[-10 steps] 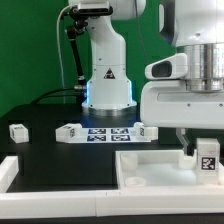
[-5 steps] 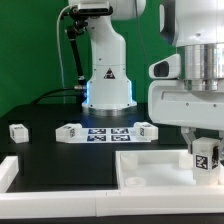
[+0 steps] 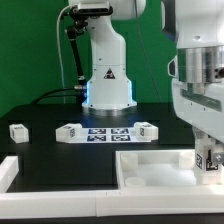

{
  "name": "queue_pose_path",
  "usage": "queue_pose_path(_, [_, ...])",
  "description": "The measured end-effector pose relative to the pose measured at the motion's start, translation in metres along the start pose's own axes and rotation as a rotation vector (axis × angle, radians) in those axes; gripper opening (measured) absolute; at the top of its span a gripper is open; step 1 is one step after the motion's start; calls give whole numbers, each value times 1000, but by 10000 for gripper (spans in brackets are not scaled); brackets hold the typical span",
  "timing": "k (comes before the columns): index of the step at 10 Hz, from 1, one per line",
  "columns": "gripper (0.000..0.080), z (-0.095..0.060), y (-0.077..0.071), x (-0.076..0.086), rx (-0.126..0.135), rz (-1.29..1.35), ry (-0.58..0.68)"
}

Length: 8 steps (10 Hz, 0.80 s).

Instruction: Assemble square table

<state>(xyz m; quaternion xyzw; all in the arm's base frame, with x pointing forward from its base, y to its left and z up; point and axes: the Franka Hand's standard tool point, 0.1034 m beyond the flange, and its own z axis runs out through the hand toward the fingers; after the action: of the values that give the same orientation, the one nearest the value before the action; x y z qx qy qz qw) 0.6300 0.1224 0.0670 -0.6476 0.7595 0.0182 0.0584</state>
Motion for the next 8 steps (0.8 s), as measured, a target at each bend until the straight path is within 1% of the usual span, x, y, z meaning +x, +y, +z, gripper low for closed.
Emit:
queue_pose_path(2, [287, 0, -1, 1, 14, 224, 5])
queue_pose_path(3, [288, -1, -2, 4, 17, 260, 11])
queue_pose_path(7, [288, -1, -2, 6, 16, 251, 13])
queue_pose_path(8, [452, -1, -2, 6, 16, 250, 13])
